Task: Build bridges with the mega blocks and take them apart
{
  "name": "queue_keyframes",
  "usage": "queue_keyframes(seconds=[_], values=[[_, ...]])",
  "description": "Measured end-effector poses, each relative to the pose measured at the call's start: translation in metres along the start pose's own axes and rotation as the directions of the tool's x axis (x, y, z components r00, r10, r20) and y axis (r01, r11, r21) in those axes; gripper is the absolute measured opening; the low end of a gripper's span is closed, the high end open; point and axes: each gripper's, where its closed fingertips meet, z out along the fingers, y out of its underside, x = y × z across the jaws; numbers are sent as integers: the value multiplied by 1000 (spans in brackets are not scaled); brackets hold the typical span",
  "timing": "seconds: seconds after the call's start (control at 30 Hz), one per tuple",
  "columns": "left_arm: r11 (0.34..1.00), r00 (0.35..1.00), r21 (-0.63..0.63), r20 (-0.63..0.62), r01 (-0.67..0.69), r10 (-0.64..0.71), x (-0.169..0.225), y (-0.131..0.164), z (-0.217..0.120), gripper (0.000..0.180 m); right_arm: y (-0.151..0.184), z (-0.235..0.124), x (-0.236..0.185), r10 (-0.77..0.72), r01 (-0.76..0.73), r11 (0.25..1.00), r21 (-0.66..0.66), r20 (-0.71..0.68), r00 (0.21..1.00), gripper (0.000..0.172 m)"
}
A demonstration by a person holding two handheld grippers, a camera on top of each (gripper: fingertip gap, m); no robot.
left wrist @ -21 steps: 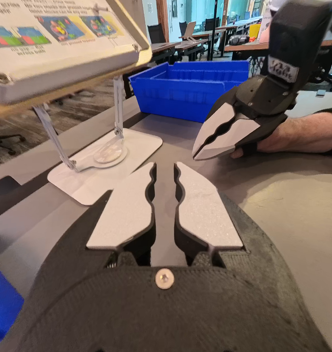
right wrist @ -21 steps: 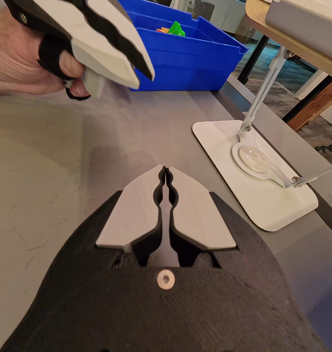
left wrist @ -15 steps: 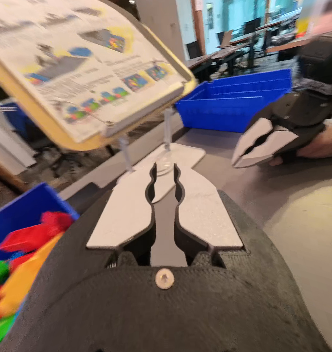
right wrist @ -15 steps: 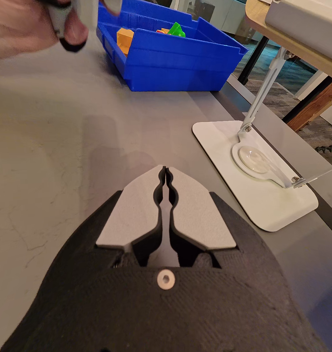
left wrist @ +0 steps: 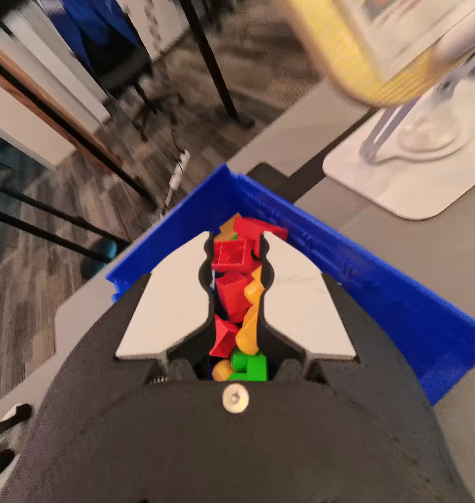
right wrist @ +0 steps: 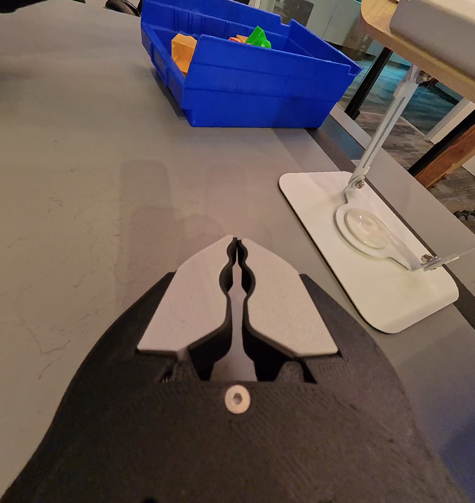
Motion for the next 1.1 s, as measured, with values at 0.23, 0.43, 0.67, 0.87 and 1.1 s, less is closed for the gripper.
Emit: queue_keyframes(seconds=[0.23, 0.43, 0.67, 0.87, 1.1], values=[[952, 994, -298, -95, -77, 51, -13, 48, 61, 29, 1, 0, -1, -3, 3, 1000, -3, 8, 1000, 0], [908, 996, -416, -83, -57, 24, -22, 63, 74, 27, 1, 1, -1, -2, 3, 1000, -4, 12, 1000, 0], [857, 986, -514, -164, -50, -41, -16, 82, 90, 7, 1, 1, -2, -5, 6, 1000, -7, 15, 1000, 0], [918, 994, -393, -113, -59, 15, -25, 46, 73, 0, 1, 1, -2, -4, 4, 1000, -5, 15, 1000, 0], [1000, 951, 28, -308, 2, 7, 70, -48, -35, 0, 2, -5, 2, -2, 2, 1000, 6, 5, 1000, 0]])
